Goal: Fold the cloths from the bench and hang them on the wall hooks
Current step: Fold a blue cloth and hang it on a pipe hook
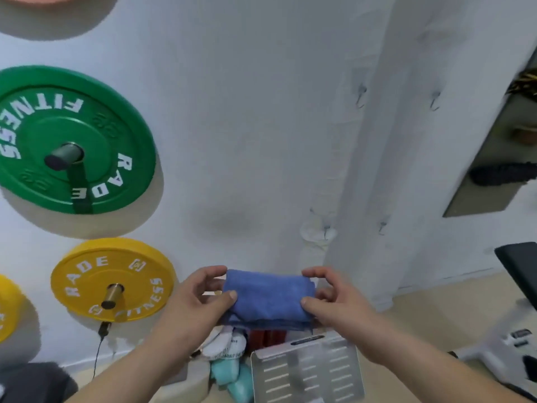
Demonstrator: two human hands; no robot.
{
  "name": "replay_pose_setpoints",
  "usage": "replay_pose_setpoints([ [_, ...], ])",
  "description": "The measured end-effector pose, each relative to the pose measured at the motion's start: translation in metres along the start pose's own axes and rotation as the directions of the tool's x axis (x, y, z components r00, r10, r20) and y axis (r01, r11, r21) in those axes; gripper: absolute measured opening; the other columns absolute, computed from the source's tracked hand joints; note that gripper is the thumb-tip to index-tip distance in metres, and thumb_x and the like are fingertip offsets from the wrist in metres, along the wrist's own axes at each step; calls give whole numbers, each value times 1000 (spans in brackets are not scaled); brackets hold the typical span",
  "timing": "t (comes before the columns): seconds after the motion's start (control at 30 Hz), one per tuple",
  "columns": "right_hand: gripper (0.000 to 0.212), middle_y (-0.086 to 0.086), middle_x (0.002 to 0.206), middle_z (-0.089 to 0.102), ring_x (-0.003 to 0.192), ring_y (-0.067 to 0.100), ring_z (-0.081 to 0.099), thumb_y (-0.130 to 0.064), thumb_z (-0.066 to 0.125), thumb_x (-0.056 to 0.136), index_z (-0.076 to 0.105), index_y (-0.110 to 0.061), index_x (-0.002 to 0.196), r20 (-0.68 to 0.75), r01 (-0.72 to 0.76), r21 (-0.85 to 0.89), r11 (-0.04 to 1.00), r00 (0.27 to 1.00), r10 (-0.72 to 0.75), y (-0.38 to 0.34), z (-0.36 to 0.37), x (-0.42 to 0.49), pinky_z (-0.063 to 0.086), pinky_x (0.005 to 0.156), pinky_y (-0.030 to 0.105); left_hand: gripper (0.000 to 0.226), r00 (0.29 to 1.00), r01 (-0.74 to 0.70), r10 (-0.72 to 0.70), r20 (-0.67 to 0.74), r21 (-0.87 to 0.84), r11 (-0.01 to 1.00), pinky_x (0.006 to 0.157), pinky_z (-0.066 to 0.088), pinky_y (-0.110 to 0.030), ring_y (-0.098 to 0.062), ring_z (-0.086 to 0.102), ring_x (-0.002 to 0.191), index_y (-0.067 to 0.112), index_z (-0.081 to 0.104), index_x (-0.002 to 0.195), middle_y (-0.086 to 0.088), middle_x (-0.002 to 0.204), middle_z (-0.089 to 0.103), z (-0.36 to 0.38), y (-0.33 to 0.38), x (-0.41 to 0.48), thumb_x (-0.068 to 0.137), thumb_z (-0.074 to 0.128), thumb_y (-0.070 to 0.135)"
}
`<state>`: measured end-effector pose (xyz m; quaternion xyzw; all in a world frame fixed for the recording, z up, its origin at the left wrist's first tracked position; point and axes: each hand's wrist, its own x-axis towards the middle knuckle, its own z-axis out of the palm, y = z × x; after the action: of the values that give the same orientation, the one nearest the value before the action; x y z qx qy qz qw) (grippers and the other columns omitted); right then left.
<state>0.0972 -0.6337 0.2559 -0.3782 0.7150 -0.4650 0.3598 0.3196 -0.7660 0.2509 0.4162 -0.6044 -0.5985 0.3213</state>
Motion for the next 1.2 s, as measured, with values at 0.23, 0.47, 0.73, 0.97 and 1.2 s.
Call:
replay_pose_setpoints([
  [0.23, 28, 3, 86, 68, 60, 12, 59, -12, 60, 93, 62, -36, 107, -194, 77, -119, 990, 976, -99, -76, -84, 127, 46, 54, 20, 35, 984, -103, 98, 148, 29, 994, 82, 64, -45, -21, 77, 85, 35, 66, 116, -2, 106, 73, 63, 95, 154, 90, 73, 11],
  [0.47, 19, 16, 103, 71, 95, 34, 73, -27, 66, 90, 65, -45, 97, -374, 107, -118, 987, 916, -144, -150, -174, 247, 62, 86, 51, 29, 905, -306, 287, 314, 13, 952, 89, 62, -40, -19, 79, 80, 38, 67, 118, 2, 105, 76, 130, 203, 306, 96, 67, 17],
  [0.73, 26, 10, 98, 65, 73, 23, 63, -14, 64, 81, 58, -36, 92, -506, 159, -213, 964, 826, -248, -243, -284, 312, 58, 74, 37, 31, 776, -523, 466, 426, 20, 852, 85, 59, -30, -17, 78, 77, 38, 76, 104, 2, 85, 81, 207, 331, 406, 96, 64, 11],
  [0.97, 26, 11, 101, 64, 79, 27, 63, -11, 62, 85, 55, -34, 95, -482, 339, -335, 879, 740, -469, -312, -365, 331, 55, 75, 39, 27, 703, -661, 628, 333, -17, 750, 89, 61, -34, -20, 78, 83, 36, 75, 105, 3, 91, 80, 249, 414, 416, 94, 67, 13],
  [1.2, 25, -8, 123, 52, 75, 13, 62, -18, 59, 95, 60, -41, 104, -468, 558, -602, 571, 334, -818, -403, -418, 338, 48, 56, 14, 32, 588, -796, 786, 191, -34, 604, 69, 50, -19, -13, 79, 75, 40, 69, 113, -1, 81, 81, 268, 512, 398, 92, 70, 16],
])
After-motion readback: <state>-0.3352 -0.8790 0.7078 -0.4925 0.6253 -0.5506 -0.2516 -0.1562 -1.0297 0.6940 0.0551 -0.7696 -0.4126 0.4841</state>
